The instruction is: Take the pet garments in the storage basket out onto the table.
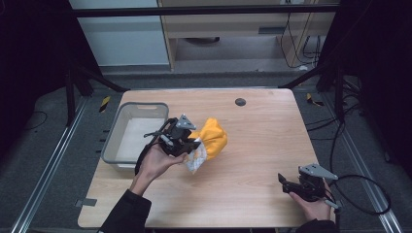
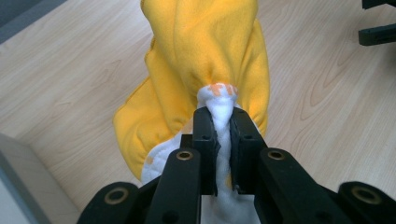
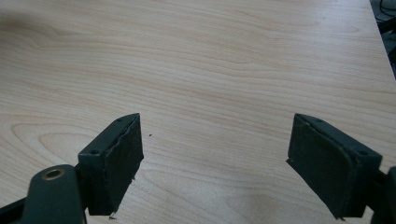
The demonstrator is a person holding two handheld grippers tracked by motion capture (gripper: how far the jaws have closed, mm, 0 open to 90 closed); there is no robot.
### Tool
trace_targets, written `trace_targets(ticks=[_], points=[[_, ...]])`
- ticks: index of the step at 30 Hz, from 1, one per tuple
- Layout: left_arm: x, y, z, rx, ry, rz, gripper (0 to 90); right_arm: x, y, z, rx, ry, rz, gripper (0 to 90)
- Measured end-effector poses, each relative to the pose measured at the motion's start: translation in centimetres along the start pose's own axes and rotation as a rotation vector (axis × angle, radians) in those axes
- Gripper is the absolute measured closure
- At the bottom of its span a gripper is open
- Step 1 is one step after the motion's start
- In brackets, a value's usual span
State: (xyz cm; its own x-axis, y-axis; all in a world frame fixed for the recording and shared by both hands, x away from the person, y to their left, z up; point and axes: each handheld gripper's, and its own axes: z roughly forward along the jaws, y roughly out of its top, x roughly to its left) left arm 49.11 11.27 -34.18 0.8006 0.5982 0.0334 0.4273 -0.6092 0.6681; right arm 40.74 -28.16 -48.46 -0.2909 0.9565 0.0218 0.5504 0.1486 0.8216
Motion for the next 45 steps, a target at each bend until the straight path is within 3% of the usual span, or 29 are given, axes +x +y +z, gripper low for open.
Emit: trace_targets(ticks=[12, 45], points=[[-0.9, -0.3, 2.3, 0.040, -0.017, 0.023, 82.5, 0.1, 0.0, 0.0, 0.002, 0.002, 0.004, 17.9], [-3.2, -0.7, 7.6, 0.078, -0.064, 0.064, 81.6, 0.0, -0.1, 0.1, 0.006, -0.009, -0.016, 18.5]])
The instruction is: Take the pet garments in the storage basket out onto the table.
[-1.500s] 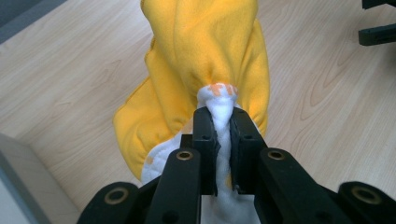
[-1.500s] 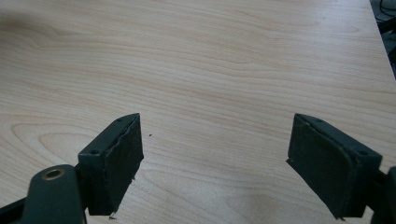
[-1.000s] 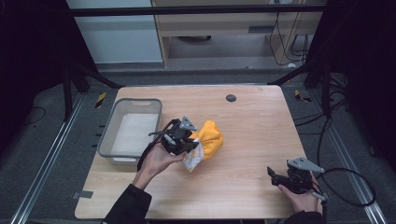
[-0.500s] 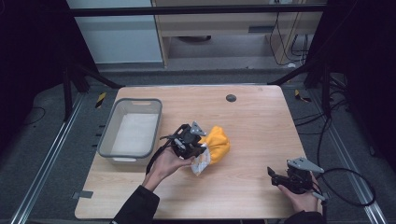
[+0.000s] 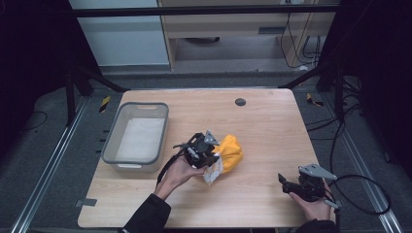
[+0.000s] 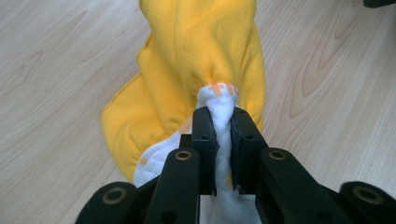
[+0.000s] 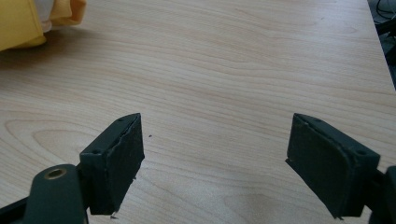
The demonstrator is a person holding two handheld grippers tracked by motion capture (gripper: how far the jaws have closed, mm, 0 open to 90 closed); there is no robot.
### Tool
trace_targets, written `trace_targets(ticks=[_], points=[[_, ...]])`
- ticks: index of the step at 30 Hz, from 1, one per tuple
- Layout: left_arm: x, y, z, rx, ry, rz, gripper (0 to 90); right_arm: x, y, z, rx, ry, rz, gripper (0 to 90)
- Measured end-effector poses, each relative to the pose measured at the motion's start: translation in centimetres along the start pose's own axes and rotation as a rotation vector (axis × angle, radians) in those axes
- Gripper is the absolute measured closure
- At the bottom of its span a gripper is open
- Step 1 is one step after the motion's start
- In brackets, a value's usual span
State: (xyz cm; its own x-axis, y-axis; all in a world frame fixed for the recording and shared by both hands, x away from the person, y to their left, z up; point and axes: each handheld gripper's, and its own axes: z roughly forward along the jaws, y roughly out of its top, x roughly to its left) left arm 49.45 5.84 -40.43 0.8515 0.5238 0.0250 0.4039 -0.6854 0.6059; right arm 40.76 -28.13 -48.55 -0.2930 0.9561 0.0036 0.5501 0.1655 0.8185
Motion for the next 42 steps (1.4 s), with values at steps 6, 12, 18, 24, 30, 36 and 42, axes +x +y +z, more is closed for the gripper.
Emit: trace_targets(ticks=[6, 12, 18, 24, 30, 36, 42], points=[[-0.3, -0.1, 0.8, 0.012, -0.009, 0.010, 80.2, 0.0, 0.0, 0.0, 0.000, 0.001, 0.001, 18.5], [-0.4, -0.6, 1.6, 0.026, -0.022, 0.007, 77.7, 0.0, 0.0, 0.0, 0.004, 0.004, 0.008, 18.5], [-0.5, -0.9, 2.1, 0.039, -0.035, 0.011, 72.9, 0.0, -0.1, 0.0, 0.005, 0.003, 0.005, 18.4], [-0.7, -1.2, 2.4, 0.037, -0.033, 0.011, 68.8, 0.0, -0.1, 0.0, 0.007, 0.002, 0.004, 18.4], [-0.7, -1.5, 2.5, 0.040, -0.022, 0.009, 60.9, 0.0, -0.1, 0.1, 0.008, 0.001, 0.001, 18.3], [-0.7, -1.6, 2.2, 0.015, -0.009, 0.006, 45.3, 0.0, -0.1, 0.1, 0.005, 0.002, 0.001, 17.7], [-0.8, -1.8, 1.5, -0.016, -0.022, -0.006, 29.7, -0.1, -0.1, 0.1, 0.004, 0.002, 0.005, 17.3]])
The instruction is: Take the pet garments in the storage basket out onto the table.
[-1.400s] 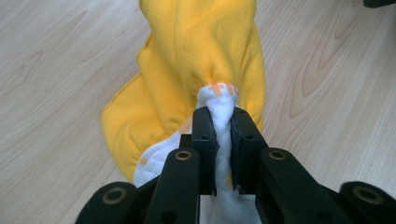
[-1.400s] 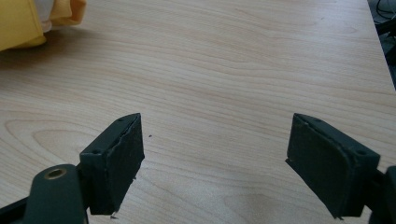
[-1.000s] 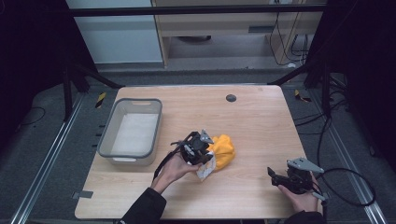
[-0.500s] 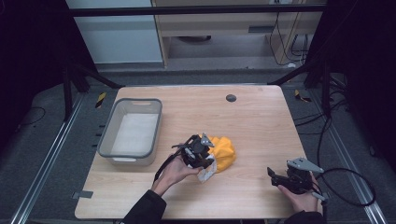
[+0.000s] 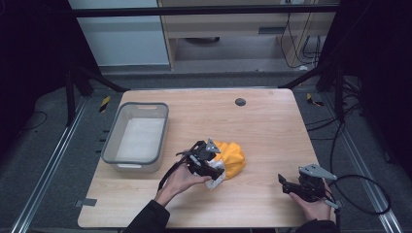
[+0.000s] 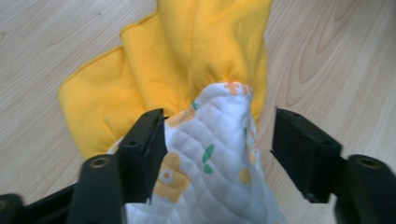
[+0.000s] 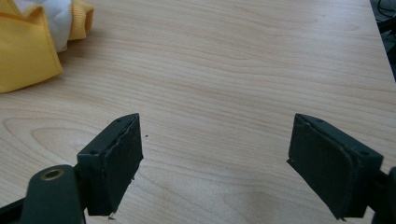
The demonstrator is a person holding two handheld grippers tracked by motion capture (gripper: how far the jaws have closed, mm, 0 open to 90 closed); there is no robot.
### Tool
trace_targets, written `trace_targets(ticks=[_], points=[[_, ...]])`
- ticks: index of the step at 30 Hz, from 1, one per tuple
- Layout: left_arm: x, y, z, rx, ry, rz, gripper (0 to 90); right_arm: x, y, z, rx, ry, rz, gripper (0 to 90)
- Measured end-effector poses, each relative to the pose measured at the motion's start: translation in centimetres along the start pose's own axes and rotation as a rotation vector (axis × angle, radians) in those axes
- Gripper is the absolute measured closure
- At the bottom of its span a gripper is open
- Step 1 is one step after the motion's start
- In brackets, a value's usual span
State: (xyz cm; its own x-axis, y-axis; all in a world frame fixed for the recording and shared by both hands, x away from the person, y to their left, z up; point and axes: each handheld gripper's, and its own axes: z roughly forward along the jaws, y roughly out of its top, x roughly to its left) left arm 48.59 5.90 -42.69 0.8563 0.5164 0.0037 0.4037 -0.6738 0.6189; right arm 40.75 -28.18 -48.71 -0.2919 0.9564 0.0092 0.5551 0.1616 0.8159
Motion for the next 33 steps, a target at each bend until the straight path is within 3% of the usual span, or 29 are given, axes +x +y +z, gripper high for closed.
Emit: trace_targets(ticks=[7, 14, 27, 33], points=[[0.2, -0.8, -1.6, -0.039, 0.018, 0.000, 21.7, 0.0, 0.0, 0.0, 0.000, 0.000, -0.001, 16.8], [0.8, -2.5, -3.2, -0.084, 0.055, -0.032, 17.8, 0.0, 0.0, 0.0, 0.003, 0.002, 0.002, 16.4], [1.8, -7.4, -5.6, -0.170, 0.115, -0.128, 17.6, 0.1, -0.1, 0.0, 0.011, 0.006, 0.008, 15.8], [1.6, -9.5, -6.5, -0.197, 0.137, -0.153, 18.4, 0.2, -0.2, 0.1, 0.015, 0.007, -0.007, 15.5]])
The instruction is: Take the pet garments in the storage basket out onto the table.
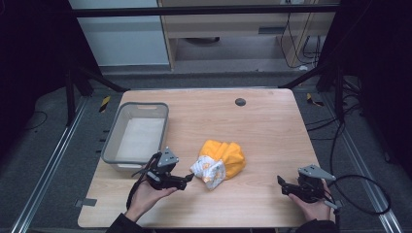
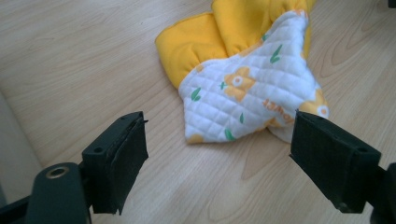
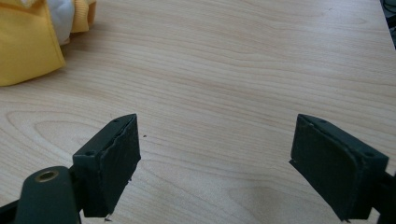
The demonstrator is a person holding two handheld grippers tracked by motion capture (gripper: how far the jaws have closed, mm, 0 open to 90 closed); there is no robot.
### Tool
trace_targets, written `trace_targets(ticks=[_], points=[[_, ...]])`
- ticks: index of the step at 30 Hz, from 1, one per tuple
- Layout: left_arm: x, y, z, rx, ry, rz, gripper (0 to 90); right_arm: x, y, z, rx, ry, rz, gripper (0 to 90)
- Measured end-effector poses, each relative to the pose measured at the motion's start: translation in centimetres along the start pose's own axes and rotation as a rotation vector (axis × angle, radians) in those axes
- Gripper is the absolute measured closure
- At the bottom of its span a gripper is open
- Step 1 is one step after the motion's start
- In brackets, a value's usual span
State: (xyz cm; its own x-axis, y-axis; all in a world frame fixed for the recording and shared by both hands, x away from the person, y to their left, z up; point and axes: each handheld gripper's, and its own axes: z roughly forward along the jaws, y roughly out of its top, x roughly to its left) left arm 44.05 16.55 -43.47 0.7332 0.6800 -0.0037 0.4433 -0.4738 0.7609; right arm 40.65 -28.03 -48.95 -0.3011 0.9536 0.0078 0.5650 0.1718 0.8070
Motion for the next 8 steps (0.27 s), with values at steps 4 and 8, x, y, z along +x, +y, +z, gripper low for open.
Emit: trace_targets(ticks=[4, 8], points=[[0.3, -1.0, -0.6, 0.000, 0.004, -0.015, 19.4, 0.2, -0.1, 0.0, 0.003, 0.004, -0.004, 15.5], [0.9, -2.9, -1.1, 0.010, 0.023, -0.046, 19.9, 0.3, -0.1, 0.0, 0.004, 0.006, -0.006, 15.3]])
